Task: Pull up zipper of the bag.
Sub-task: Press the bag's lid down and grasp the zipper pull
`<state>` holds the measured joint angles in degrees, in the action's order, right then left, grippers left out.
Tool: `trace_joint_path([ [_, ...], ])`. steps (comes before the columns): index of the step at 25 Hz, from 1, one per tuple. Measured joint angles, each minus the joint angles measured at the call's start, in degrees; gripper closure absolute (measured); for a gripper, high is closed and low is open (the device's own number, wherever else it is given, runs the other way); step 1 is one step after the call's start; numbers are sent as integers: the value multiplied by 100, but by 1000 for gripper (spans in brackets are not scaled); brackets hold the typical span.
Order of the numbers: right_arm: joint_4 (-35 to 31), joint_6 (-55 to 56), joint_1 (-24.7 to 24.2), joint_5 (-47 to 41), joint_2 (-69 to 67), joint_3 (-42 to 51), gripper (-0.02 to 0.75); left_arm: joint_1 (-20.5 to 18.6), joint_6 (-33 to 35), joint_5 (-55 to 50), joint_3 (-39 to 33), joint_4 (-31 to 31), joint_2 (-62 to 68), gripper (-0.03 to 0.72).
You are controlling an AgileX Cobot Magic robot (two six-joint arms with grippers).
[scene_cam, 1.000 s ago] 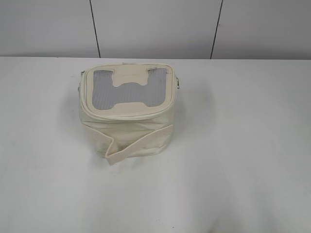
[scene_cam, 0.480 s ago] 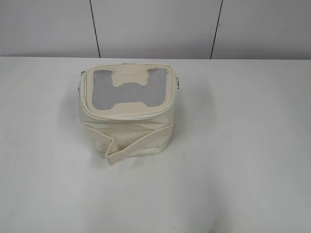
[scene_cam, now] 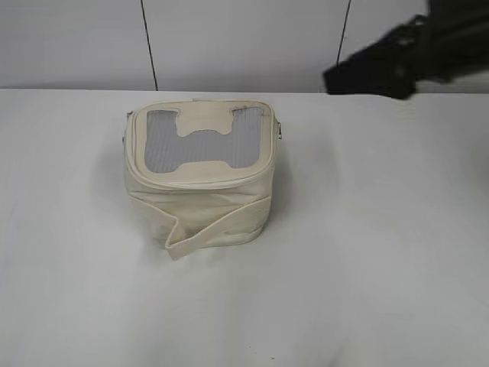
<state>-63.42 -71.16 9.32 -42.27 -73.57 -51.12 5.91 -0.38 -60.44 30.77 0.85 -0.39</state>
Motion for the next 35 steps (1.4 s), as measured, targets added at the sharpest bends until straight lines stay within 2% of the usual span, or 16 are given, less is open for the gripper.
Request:
trace_joint_path([
  [8,-28,-303,970,-1095,-3995,-3961,256,0,0,0,0,0,0,447],
  [12,253,190,1276,-1506,-5219,-5628,256,0,0,0,0,-11,0,447],
  [15,569,606,1491,-1745,-5830,-6497,256,0,0,0,0,-16,0,447],
  [19,654,922,1660,-1874,-6349,-7080,256,0,0,0,0,-20,0,447],
  [23,765,1124,1687,-1787,-6582,-7191,258,0,38,-27,23,-42,116,447],
  [25,921,1223,1687,-1767,-6621,-7193,286,0,38,-25,74,21,357,447],
  [26,997,1271,1687,-1763,-6633,-7193,328,0,82,21,99,159,538,447],
  [28,1069,1315,1687,-1763,-6632,-7211,461,66,342,342,126,700,996,447],
  [30,1082,1342,1687,-1772,-6632,-7224,632,224,736,924,132,1534,1535,447],
  [31,1089,1347,1687,-1785,-6632,-7224,673,338,1004,1303,132,1871,1881,449],
  [35,1101,1364,1687,-1800,-6632,-7224,678,782,2154,2736,228,3011,3482,485],
])
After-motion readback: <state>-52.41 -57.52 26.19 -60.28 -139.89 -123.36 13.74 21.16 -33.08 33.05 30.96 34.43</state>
